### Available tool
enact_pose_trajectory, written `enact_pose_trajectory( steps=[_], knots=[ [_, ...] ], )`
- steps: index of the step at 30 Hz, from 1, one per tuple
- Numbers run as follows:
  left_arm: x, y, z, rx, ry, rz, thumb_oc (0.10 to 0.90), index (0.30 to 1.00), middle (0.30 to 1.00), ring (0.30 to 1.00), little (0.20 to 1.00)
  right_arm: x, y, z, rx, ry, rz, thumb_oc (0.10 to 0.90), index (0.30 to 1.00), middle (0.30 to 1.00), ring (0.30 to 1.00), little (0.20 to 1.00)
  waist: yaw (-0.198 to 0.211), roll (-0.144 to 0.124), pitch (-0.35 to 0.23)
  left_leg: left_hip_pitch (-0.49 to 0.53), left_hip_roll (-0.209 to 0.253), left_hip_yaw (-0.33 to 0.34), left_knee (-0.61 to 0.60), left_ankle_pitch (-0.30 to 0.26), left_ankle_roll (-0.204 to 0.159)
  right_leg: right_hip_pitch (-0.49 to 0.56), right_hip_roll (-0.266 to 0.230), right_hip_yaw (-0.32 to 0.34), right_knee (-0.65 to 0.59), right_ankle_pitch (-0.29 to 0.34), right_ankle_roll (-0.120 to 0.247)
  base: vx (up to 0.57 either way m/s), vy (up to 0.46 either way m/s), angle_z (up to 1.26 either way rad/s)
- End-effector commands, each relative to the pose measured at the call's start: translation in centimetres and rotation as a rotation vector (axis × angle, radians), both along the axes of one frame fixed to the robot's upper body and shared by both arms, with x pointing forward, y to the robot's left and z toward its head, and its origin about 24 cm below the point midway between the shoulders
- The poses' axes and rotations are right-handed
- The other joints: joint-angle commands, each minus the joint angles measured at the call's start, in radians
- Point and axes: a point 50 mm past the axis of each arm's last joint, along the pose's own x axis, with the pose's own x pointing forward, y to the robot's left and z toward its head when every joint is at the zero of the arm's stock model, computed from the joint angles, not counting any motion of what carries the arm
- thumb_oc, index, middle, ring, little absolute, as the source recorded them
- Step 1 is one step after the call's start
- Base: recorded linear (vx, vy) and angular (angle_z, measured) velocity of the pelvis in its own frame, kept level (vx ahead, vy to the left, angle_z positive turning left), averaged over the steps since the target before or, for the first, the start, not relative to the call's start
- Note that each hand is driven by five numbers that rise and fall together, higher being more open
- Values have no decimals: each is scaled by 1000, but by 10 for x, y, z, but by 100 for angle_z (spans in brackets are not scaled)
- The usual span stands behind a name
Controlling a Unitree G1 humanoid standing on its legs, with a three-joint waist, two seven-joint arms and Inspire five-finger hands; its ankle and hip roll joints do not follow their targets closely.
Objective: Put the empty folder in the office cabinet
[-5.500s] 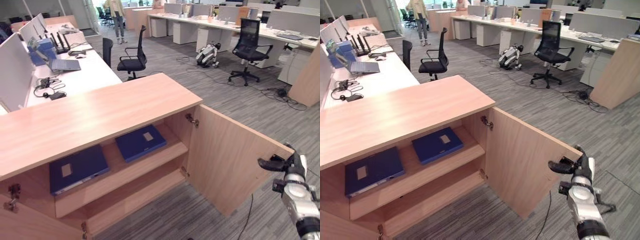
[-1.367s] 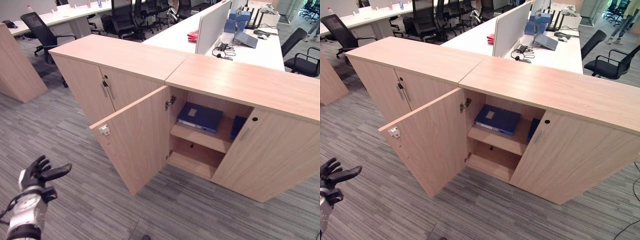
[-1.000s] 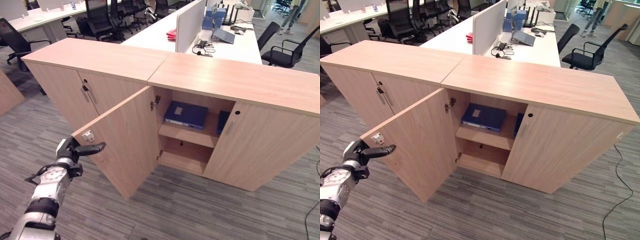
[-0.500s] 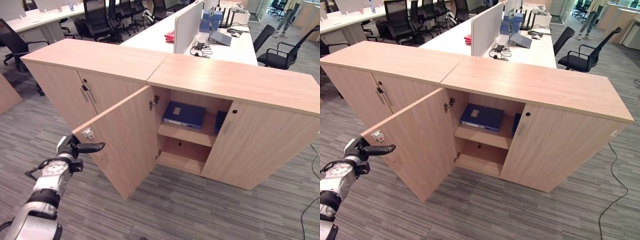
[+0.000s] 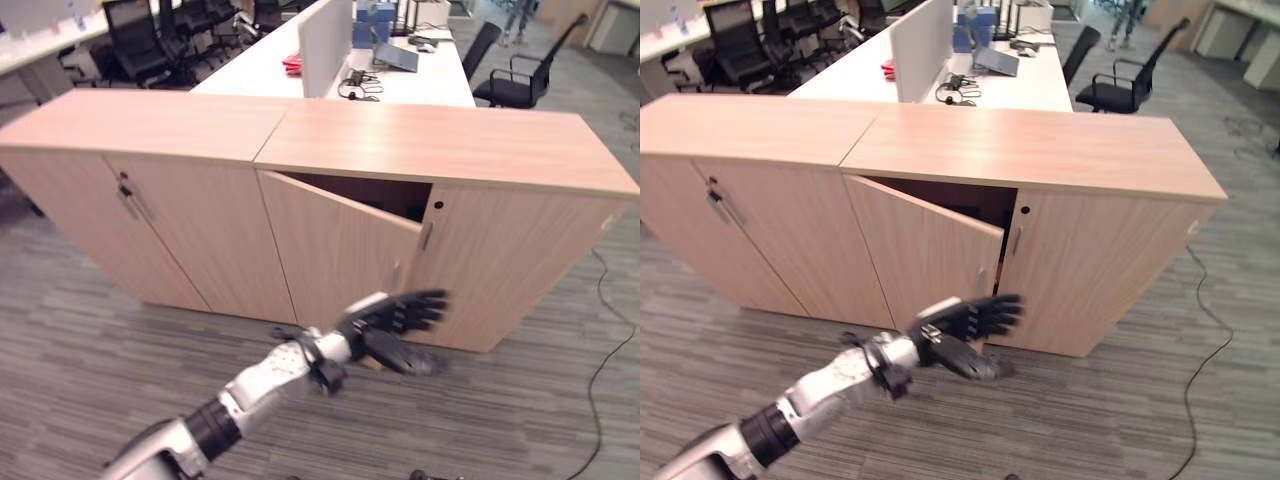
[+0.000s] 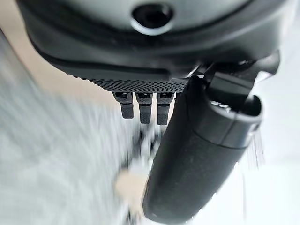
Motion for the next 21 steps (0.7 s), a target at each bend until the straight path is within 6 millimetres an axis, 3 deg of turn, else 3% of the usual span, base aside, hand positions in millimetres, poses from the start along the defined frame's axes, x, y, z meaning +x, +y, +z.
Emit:
enact_pose_trajectory(
  steps=[1, 5, 10, 11, 13, 14, 15, 16, 17, 18, 19, 21],
  knots=[
    [21, 10, 35, -85, -166, 53, 800, 900, 900, 900, 900, 10, -6, 3, -40, -7, 59, 800, 900, 900, 900, 900, 39, 14, 24, 7, 81, -112, -6, -90, -55, 75, 50, -61, 0, -162, 30, -4, -83, -23],
    [20, 18, 29, -90, -137, 65, 800, 900, 900, 900, 900, 10, -10, 4, -48, -5, 62, 800, 900, 900, 900, 900, 42, 24, 25, 7, 108, -111, -6, -73, -71, 76, 81, -54, 0, -182, 14, 19, -123, 2],
    [20, 46, 2, -99, 16, 206, 800, 900, 900, 900, 900, 0, -20, 5, -64, 14, 35, 800, 900, 900, 900, 900, 38, 37, 27, 24, 160, -106, -6, -36, -97, 89, 138, -32, 0, -218, -25, 37, -157, -6],
    [21, 66, -9, -111, 73, 307, 800, 900, 900, 900, 900, -7, -26, 5, -86, 34, 28, 800, 900, 900, 900, 900, 36, 38, 31, 25, 182, -106, -6, -12, -108, 90, 162, -29, 0, -232, -42, 3, -242, -13],
    [16, 85, -21, -95, 116, 392, 800, 900, 900, 900, 900, -14, -32, 5, -102, 51, 21, 800, 900, 900, 900, 900, 40, 36, 33, 24, 204, -105, -5, 11, -117, 93, 183, -28, 0, -245, -55, -10, -224, -16],
    [11, 96, -31, -80, 149, 442, 800, 900, 900, 900, 900, -16, -34, 6, -109, 58, 10, 800, 900, 900, 900, 900, 43, 35, 33, 23, 217, -104, 0, 22, -119, 98, 198, -24, 0, -255, -66, -3, -268, -17],
    [-2, 121, -59, -31, 253, 575, 800, 900, 900, 900, 900, -9, -37, 8, -121, 18, 25, 800, 900, 900, 900, 900, 51, 23, 30, 27, 240, -101, 14, 37, -122, 103, 222, -12, 0, -266, -81, -5, -299, -4],
    [-8, 130, -70, -15, 303, 627, 800, 900, 900, 900, 900, -10, -39, 8, -116, 10, 11, 800, 900, 900, 900, 900, 52, 20, 28, 26, 252, -94, 33, 40, -121, 105, 235, -3, 0, -271, -90, 55, -396, 2],
    [-25, 138, -94, -3, 444, 729, 800, 900, 900, 900, 900, -11, -36, 8, -108, 12, -18, 800, 900, 900, 900, 900, 57, 10, 31, 21, 274, -107, 107, 17, -121, 118, 260, 25, 0, -288, -103, 31, -319, -16],
    [-33, 142, -102, -18, 505, 787, 800, 900, 900, 900, 900, -9, -36, 8, -106, 3, -32, 800, 900, 900, 900, 900, 60, 6, 39, 4, 280, -119, 161, 6, -111, 120, 270, 40, 0, -287, -111, -87, -364, -44],
    [-54, 153, -122, -69, 666, 969, 800, 900, 900, 900, 900, -6, -41, 10, -116, -14, -52, 800, 900, 900, 900, 900, 75, -10, 54, -32, 247, -165, 244, -8, -62, 107, 272, 62, 0, -263, -120, -175, -237, -66],
    [-78, 148, -146, -146, 870, 1117, 800, 900, 900, 900, 900, 3, -42, 13, -118, -45, -43, 800, 900, 900, 900, 900, 93, -24, 62, -82, 155, -260, 351, -77, -15, 99, 270, 99, 0, -253, -119, -127, -157, -81]
  ],
)
